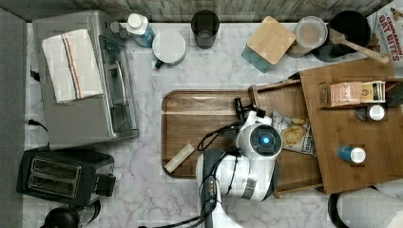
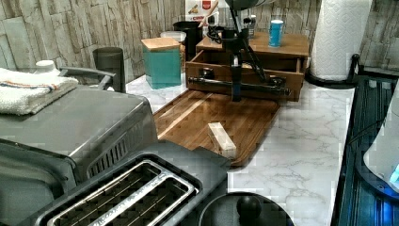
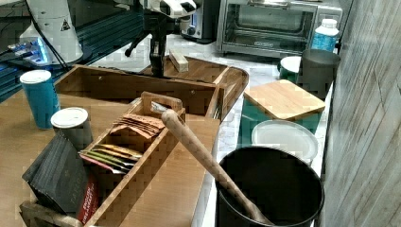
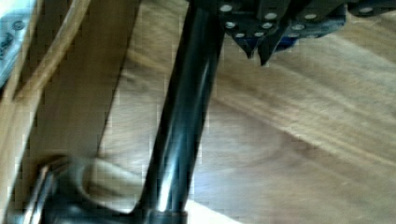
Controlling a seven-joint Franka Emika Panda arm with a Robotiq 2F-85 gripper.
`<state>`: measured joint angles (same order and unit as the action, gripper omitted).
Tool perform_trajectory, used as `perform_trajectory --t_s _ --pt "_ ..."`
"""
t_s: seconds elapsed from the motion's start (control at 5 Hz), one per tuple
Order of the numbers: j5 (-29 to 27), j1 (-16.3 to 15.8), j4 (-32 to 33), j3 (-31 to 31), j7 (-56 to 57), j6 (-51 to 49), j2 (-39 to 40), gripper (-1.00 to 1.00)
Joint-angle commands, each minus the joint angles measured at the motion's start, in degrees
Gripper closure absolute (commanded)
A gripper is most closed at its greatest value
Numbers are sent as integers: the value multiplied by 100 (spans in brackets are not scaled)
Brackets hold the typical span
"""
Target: Close the drawer.
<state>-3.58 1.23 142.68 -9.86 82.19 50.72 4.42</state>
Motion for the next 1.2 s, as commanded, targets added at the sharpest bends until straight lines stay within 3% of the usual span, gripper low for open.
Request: perform_trajectory --t_s 0.2,0.4,0.6,0.8,1.0,1.2 --pt "-482 894 -2042 -818 1065 9 668 100" --pt "-709 1174 -2801 -973 1351 -590 1128 100" --pt "-1089 1415 -2927 -1060 1995 -97 1373 100" --pt "-1009 1507 -3437 -1175 2262 -259 1708 100" --pt "-317 1110 -3288 -1459 1592 -270 1522 100" --pt "-332 1085 -3289 -1488 1598 -271 1526 100"
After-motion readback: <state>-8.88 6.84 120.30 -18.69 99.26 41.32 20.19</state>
